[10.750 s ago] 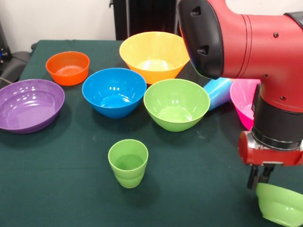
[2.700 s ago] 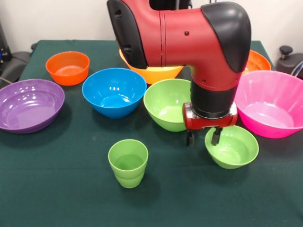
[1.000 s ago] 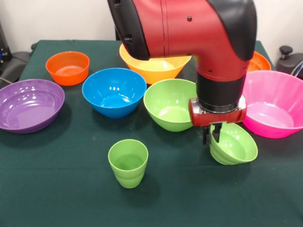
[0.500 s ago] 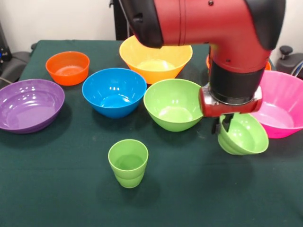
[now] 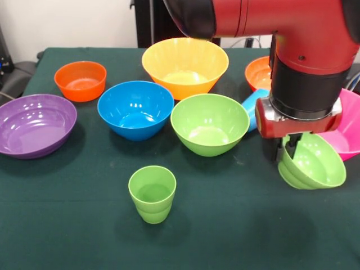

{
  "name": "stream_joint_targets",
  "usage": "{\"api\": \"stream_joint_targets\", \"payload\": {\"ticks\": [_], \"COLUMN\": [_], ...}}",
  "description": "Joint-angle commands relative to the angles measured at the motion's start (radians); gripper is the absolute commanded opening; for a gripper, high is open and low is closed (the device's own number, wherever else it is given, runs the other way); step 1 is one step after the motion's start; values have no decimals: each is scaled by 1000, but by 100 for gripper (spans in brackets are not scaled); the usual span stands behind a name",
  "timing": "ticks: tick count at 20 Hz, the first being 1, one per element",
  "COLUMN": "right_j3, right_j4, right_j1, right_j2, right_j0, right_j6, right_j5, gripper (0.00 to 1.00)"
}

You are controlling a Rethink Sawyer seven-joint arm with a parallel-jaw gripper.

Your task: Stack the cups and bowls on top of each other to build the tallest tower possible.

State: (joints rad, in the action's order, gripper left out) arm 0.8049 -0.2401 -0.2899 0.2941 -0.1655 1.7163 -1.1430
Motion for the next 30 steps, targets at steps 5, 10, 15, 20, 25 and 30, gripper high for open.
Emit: {"api": "stream_joint_targets", "payload": {"ticks": [5, 10, 15, 20, 25, 30], "right_j3": [-422, -488, -525, -525, -527, -540], "right_j4": [-53, -82, -132, -180, -250, -351], "right_j1": [145, 172, 199, 224, 258, 282], "right_j2": [185, 266, 374, 462, 530, 605], "right_j0": [-22, 4, 10, -4, -35, -75], "right_j6": [-225, -234, -269, -314, -407, -519], "right_j5": [-384, -486, -576, -613, -622, -628], "gripper": [0, 0, 0, 0, 0, 0]}}
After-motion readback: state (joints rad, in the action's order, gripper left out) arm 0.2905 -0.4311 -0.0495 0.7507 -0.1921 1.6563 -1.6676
